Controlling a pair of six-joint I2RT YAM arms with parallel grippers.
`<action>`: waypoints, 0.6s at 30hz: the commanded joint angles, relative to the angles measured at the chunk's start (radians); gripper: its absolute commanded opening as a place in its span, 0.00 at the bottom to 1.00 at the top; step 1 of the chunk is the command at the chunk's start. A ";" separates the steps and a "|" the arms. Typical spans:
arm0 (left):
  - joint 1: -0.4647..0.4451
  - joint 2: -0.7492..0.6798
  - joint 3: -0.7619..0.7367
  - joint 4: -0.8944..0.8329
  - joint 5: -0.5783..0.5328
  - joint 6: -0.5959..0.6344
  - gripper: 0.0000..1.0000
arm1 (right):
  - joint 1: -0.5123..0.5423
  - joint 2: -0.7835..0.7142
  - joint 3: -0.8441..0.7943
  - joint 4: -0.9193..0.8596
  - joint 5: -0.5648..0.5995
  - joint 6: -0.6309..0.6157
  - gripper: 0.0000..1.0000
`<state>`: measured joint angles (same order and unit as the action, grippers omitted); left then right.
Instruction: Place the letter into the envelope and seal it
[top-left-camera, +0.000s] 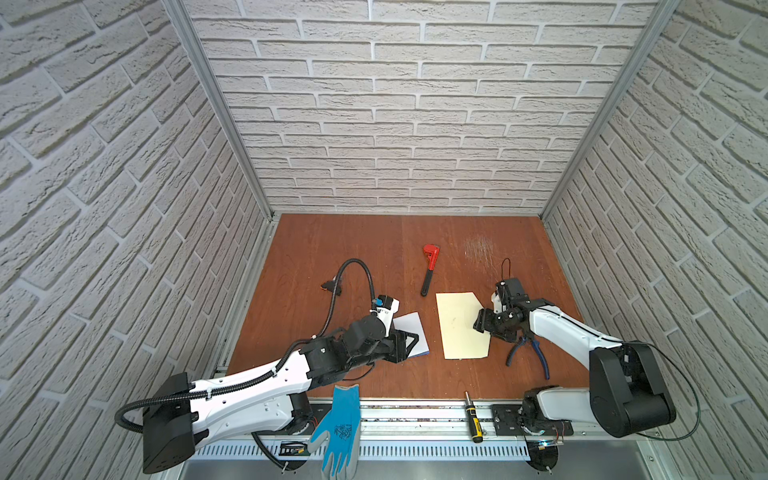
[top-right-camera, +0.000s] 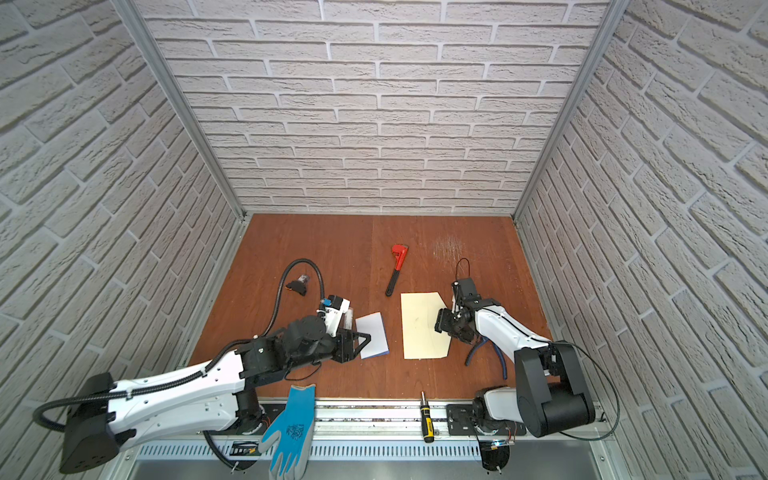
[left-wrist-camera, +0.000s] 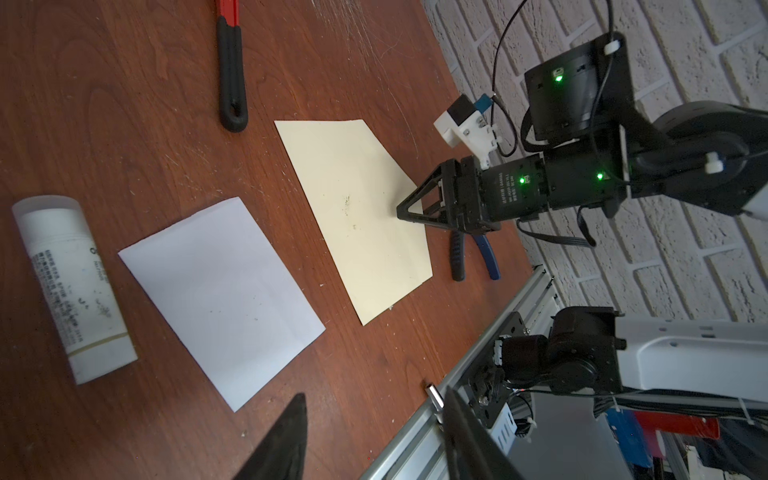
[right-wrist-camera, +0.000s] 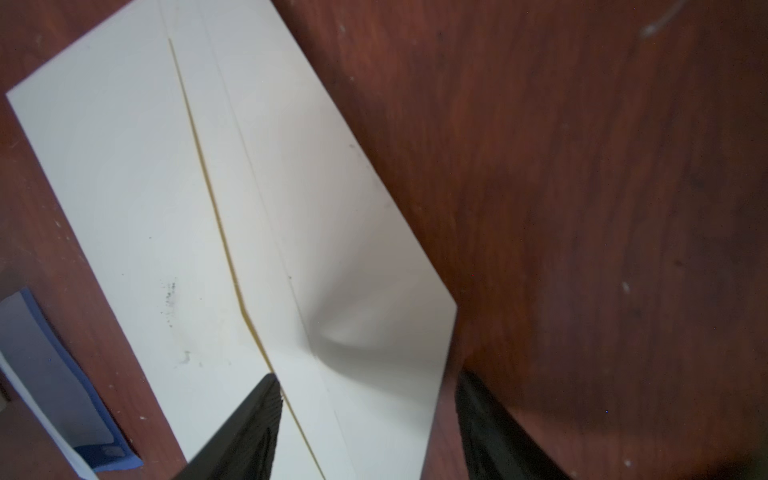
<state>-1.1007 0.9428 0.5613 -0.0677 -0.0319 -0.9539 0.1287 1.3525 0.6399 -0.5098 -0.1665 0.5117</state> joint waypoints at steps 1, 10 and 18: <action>0.004 -0.037 -0.023 -0.019 -0.035 0.018 0.53 | -0.001 0.025 0.016 0.041 -0.057 -0.021 0.57; 0.013 -0.058 -0.034 -0.031 -0.036 0.021 0.53 | 0.014 0.065 0.037 0.022 -0.085 -0.067 0.23; 0.022 -0.059 -0.034 -0.038 -0.032 0.025 0.52 | 0.071 0.064 0.060 -0.029 -0.043 -0.089 0.13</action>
<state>-1.0866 0.9001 0.5369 -0.1135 -0.0479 -0.9424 0.1825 1.4181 0.6807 -0.5144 -0.2256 0.4446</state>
